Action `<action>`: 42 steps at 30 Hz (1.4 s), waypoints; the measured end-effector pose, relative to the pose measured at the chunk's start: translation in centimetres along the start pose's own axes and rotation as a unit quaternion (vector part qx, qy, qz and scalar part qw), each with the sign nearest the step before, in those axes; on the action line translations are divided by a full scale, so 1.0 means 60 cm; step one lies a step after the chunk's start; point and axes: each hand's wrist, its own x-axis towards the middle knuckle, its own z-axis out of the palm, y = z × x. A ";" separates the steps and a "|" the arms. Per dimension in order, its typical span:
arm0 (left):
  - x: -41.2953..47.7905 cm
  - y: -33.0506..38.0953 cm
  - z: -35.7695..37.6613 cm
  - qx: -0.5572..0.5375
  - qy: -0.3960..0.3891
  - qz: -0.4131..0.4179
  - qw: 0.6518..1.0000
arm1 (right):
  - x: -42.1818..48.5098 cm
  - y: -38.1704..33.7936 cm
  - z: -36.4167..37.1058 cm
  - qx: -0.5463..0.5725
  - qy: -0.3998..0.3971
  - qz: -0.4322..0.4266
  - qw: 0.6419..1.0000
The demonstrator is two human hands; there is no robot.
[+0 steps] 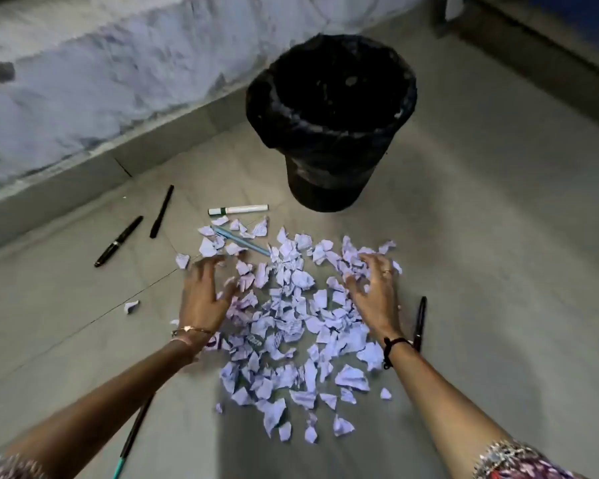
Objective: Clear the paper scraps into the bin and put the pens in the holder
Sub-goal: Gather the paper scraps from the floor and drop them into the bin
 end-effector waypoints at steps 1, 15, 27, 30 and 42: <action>0.014 -0.030 0.018 0.016 0.020 -0.003 1.000 | 0.013 0.029 0.020 -0.024 0.033 -0.006 0.999; 0.001 -0.054 0.179 0.035 -0.104 0.169 0.979 | -0.022 0.044 0.178 -0.057 -0.077 -0.187 0.978; -0.035 -0.104 0.164 0.158 -0.240 0.235 0.929 | -0.105 0.098 0.135 -0.190 -0.155 -0.230 0.942; -0.007 -0.078 0.184 0.144 -0.229 0.226 0.936 | -0.067 0.071 0.158 -0.187 -0.157 -0.221 0.944; -0.021 -0.057 0.180 -0.083 -0.112 0.234 0.962 | -0.087 0.027 0.210 0.089 -0.030 -0.067 0.993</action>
